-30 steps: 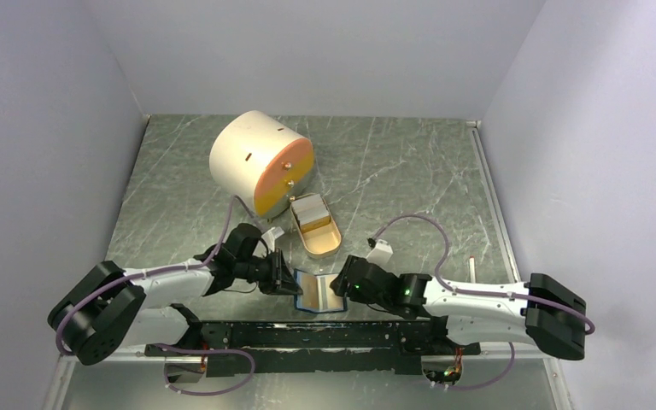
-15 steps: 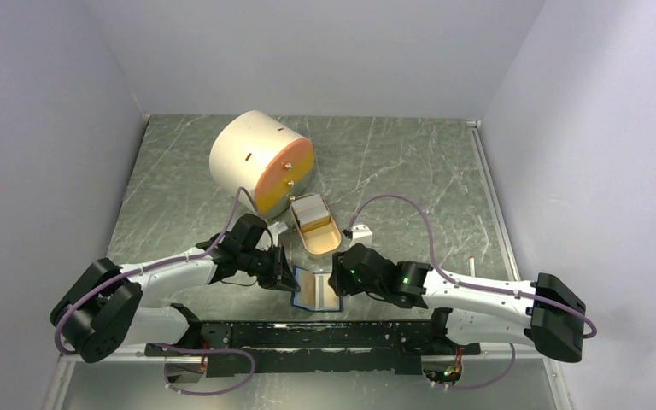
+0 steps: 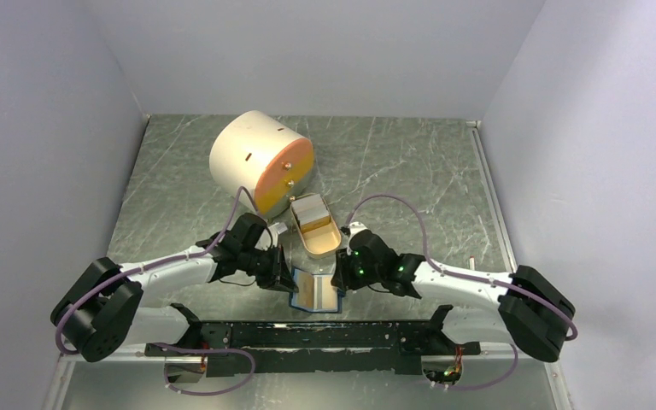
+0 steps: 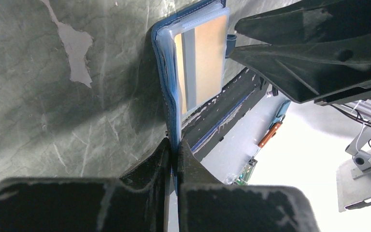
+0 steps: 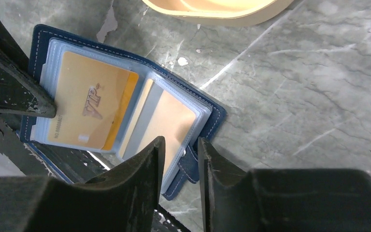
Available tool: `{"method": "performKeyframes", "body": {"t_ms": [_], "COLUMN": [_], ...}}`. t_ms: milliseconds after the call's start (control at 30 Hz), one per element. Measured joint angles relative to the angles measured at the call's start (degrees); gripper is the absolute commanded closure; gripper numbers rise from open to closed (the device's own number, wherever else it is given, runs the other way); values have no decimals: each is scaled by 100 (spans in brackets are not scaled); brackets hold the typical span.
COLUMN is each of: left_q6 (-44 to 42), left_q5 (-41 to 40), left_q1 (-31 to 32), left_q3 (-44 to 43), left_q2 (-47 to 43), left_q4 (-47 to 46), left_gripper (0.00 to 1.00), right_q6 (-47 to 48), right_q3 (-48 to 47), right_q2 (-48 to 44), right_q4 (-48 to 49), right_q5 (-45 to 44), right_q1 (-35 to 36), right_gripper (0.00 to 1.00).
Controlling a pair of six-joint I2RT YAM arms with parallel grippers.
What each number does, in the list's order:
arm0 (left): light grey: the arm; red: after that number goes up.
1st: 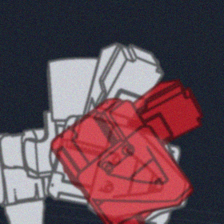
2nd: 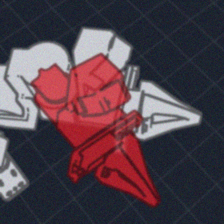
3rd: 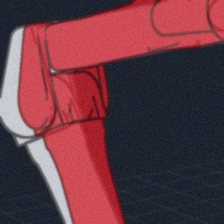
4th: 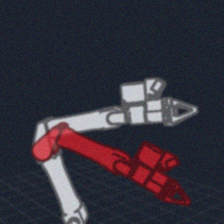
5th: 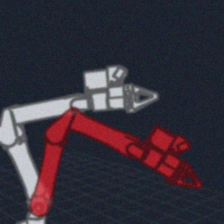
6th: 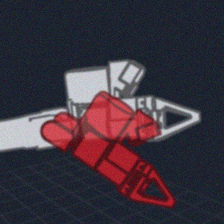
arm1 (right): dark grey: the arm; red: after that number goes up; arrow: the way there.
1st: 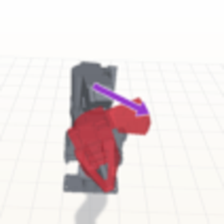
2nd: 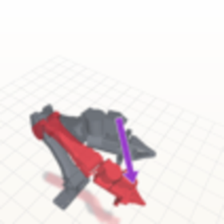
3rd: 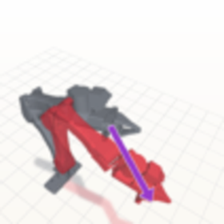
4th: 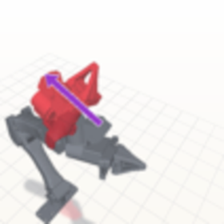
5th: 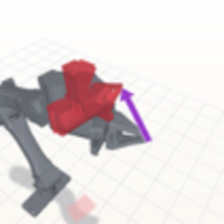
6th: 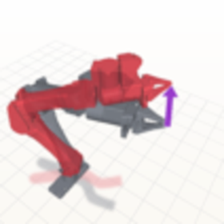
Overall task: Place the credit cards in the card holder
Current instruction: Close the card holder at the center of the board.
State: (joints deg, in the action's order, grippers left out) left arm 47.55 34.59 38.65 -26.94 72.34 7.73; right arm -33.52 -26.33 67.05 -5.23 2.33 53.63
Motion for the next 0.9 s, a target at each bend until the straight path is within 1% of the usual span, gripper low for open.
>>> {"method": "performKeyframes", "body": {"t_ms": [233, 333, 433, 900], "left_q6": [0, -2, -22, -44], "left_q5": [11, 7, -15, -199], "left_q1": [0, 0, -13, -151], "left_q3": [0, 0, -2, -66], "left_q2": [20, 59, 107, 162], "left_q4": [-15, -11, 24, 313], "left_gripper": [91, 91, 91, 91], "right_q6": [146, 186, 199, 181], "right_q3": [39, 44, 68, 389], "right_q2": [332, 334, 334, 164], "right_q4": [282, 302, 361, 463], "right_q5": [481, 616, 743, 1231], "right_q1": [-114, -157, -190, -361], "right_gripper": [67, 64, 63, 67]}}
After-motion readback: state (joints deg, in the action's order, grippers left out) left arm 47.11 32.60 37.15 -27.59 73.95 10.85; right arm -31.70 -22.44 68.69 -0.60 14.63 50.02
